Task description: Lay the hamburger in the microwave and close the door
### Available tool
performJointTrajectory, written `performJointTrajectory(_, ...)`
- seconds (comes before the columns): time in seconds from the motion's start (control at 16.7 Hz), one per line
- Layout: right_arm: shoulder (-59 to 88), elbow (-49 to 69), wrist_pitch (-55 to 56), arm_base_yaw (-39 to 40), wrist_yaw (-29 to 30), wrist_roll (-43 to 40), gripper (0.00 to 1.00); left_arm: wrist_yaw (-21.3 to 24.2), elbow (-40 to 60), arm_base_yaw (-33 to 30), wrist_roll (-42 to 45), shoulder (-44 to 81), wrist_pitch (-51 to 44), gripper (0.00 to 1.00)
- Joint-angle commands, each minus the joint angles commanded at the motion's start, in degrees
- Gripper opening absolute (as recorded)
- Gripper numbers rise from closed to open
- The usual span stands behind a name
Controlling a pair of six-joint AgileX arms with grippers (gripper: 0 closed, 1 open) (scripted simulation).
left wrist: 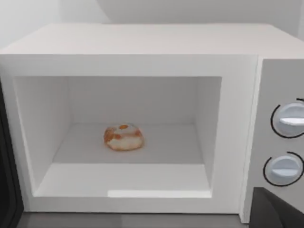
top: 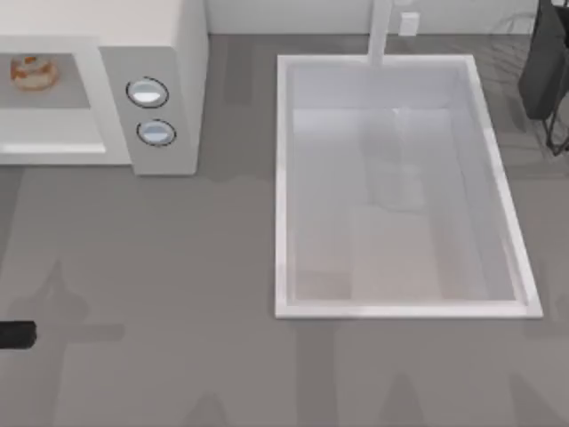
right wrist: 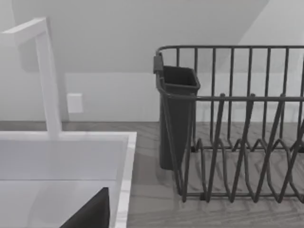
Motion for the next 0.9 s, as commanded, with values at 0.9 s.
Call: performJointTrajectory(0.9,0.0,0.0,0.0,0.0,0.0,0.0,1.00,-4.4,7.5,-2.0,4.7,1.6,-8.9,0.00)
